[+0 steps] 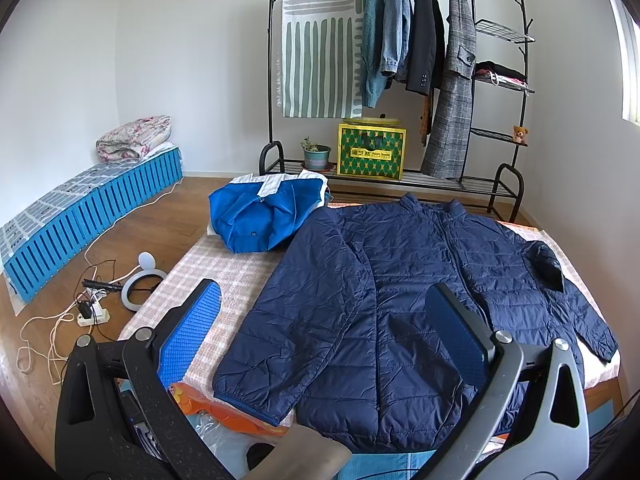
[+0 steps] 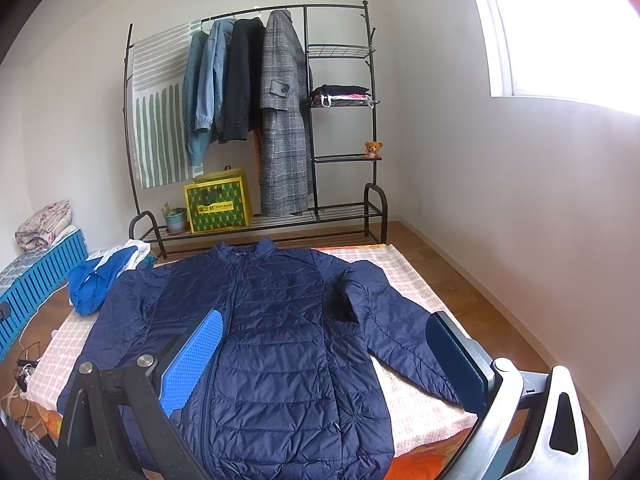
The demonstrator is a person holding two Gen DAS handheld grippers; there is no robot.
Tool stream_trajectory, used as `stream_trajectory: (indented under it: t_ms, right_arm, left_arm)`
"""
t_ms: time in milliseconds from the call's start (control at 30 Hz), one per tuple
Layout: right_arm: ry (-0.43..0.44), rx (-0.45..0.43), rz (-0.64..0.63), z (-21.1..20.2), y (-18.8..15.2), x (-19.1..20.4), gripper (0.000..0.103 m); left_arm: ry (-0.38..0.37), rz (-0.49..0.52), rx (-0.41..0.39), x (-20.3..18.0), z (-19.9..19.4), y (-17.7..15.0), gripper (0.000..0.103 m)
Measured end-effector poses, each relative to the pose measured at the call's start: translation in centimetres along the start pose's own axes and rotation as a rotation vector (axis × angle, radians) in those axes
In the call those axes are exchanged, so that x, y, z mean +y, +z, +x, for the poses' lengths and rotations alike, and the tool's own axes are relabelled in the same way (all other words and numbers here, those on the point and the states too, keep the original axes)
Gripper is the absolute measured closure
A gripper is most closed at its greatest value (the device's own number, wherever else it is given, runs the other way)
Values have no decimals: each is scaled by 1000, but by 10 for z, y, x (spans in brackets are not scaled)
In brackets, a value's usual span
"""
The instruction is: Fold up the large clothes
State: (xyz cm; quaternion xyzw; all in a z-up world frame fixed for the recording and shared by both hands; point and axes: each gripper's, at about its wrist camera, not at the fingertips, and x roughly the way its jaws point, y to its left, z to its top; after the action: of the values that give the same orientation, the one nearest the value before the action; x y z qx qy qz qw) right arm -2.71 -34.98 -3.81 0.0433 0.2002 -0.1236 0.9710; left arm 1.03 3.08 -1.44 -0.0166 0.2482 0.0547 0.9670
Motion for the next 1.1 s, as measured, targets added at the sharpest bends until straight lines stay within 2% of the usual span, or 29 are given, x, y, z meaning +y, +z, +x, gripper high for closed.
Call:
stream_trajectory:
  t_ms: [767,1100]
  right_arm:
    - [15,2,4,3,0,1,0]
    - [25,6,-19,10,3,13,0]
  left_arm:
    - [0,-1,2,1,0,1,0]
    - [-1,-4,5,3,4,-1,0]
